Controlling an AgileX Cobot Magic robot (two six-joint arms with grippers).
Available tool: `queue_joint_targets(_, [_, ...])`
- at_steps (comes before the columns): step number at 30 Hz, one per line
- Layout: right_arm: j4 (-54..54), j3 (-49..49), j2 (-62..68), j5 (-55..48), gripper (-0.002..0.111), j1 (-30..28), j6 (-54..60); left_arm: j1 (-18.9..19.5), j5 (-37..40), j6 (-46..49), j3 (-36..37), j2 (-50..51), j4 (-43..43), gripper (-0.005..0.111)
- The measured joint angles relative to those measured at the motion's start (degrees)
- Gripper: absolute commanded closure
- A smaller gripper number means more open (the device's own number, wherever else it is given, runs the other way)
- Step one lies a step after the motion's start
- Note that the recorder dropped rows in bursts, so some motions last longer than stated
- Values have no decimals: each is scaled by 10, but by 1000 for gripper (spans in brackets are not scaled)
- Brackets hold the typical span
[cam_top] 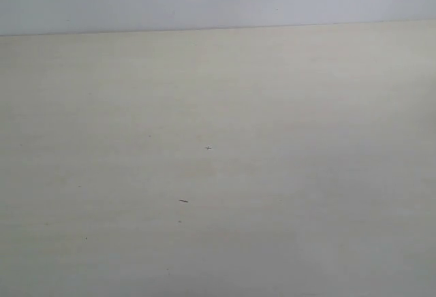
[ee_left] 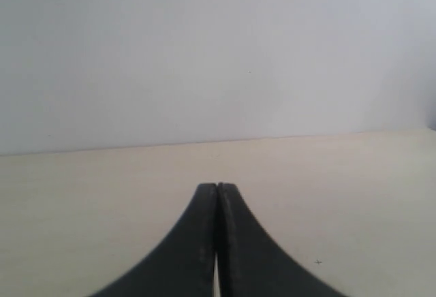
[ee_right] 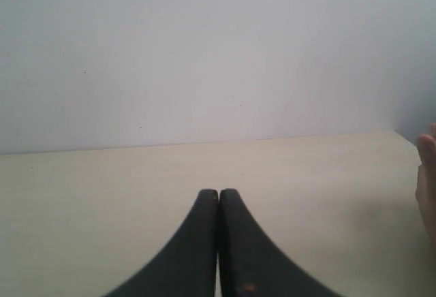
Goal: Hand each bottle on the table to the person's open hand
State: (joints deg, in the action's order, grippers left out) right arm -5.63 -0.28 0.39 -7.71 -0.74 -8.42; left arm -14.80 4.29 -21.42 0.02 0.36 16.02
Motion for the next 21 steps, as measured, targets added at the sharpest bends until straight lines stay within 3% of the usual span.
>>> queue_joint_targets(7, [0,0,0,0,108,0,0,70,1,-20,0,0,0,107])
queue_joint_targets(16, [0,0,0,-1,108,0,0,89,2,-29,0,0,-2,107])
queue_joint_targets(21, [0,0,0,-1,108,0,0,122,2,-38,0,0,-2,107])
